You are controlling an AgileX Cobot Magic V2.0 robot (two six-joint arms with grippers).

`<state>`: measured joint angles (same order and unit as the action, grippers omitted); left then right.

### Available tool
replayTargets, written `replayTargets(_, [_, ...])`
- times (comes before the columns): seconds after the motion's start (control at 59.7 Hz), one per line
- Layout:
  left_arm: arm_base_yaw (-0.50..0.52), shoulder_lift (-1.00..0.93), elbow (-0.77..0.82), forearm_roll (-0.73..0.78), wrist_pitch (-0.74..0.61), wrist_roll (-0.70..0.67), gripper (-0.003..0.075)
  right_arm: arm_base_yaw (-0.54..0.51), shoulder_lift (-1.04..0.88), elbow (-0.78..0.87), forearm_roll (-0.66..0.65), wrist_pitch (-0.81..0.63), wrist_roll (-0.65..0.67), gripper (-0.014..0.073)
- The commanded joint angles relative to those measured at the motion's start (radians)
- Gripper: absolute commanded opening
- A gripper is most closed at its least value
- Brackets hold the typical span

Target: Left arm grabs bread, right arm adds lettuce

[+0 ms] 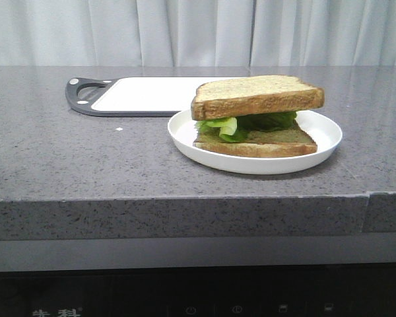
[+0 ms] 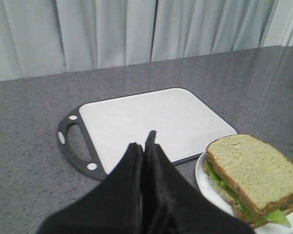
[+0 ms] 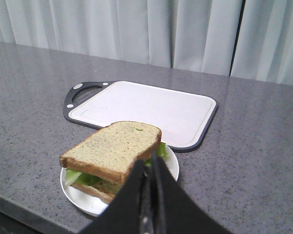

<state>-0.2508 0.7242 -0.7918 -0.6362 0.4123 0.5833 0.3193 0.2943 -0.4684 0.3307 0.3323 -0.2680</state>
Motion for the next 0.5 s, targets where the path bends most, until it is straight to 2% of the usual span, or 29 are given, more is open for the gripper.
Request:
replayTargets(0.0, [0.0,-0.129,0.087,0.012,-0.094,-0.004,-0.0021,-0.006,-0.061,0.018,0.018,-0.097,0.001,-0.0061])
replayTargets(0.134, [0.0,-0.314,0.257,-0.011,-0.099,-0.004,-0.002,-0.006,-0.141,0.083,0.048,-0.098,0.001,-0.0061])
replayTargets(0.251, [0.0,-0.459,0.366,-0.011,-0.172,-0.004,-0.002,-0.006,-0.154,0.116,0.079,-0.106,0.001,-0.0061])
replayTargets(0.335, [0.0,-0.533,0.405,-0.011,-0.219,-0.004,-0.0021,-0.006,-0.154,0.118,0.086,-0.116,0.001,-0.0061])
replayTargets(0.486, [0.0,-0.589,0.415,-0.011,-0.216,-0.004,-0.002,-0.006,-0.154,0.118,0.087,-0.125,0.0,-0.0061])
